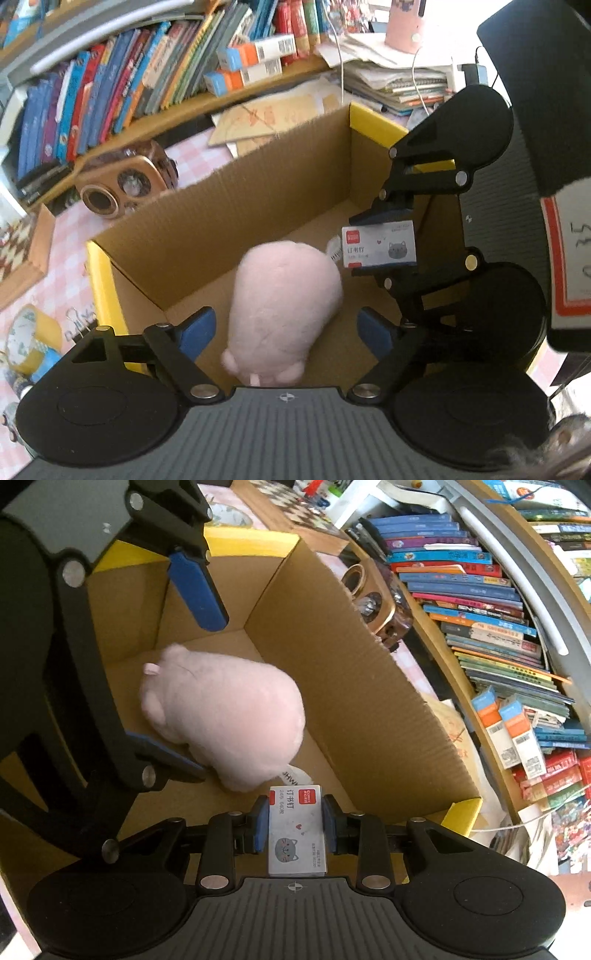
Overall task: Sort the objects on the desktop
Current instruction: 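Open the left gripper to drop the pig while the right releases the small box into the box, then withdraw both tools from the yellow box back over the table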
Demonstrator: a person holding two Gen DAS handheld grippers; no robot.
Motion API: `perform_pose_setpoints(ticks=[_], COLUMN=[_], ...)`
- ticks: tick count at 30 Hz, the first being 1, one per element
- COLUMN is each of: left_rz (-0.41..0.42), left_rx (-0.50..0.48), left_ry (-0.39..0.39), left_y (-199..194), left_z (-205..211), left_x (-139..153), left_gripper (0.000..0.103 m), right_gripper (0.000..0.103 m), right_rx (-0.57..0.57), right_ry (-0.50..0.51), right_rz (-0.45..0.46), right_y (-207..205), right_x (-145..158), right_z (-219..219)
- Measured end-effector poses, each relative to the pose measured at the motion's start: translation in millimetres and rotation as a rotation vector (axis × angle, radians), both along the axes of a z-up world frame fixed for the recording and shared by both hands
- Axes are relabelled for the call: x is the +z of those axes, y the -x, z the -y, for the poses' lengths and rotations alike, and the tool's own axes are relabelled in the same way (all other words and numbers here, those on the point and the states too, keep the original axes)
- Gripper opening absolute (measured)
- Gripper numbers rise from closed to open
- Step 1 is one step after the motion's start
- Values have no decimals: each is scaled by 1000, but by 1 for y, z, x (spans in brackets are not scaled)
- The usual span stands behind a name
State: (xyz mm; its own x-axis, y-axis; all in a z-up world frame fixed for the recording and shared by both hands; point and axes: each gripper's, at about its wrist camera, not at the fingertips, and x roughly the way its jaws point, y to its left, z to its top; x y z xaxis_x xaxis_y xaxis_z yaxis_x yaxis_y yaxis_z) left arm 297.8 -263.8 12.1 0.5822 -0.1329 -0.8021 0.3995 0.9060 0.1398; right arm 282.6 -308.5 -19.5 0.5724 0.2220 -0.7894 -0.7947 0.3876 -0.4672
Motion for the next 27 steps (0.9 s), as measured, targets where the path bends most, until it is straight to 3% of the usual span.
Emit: perform_pose_setpoints(ticks=[5,7,13,21,27], left_rz=[64,93,153,271,331], left_rx=[-22,-34,-54,-24,24], left_ry=[33,27,18,52,127], left_y=[9,12,27,70,97], left_z=[-2,-1,-2,-24,-50], left_x=[16,21,39,72,92], left_gripper=[94,98,99,103,103], right_gripper=[35,41,45,46,46], right_rx=[-41,-57,-111,-257,-343], right_ry=[-61,-82,-125,-343,-481], right_rz=[-14,-13,31,68,139], right_y=[2,3,9,33,62], right_x=[8,11,24,67,96], right_z=[7,9,17,49,64])
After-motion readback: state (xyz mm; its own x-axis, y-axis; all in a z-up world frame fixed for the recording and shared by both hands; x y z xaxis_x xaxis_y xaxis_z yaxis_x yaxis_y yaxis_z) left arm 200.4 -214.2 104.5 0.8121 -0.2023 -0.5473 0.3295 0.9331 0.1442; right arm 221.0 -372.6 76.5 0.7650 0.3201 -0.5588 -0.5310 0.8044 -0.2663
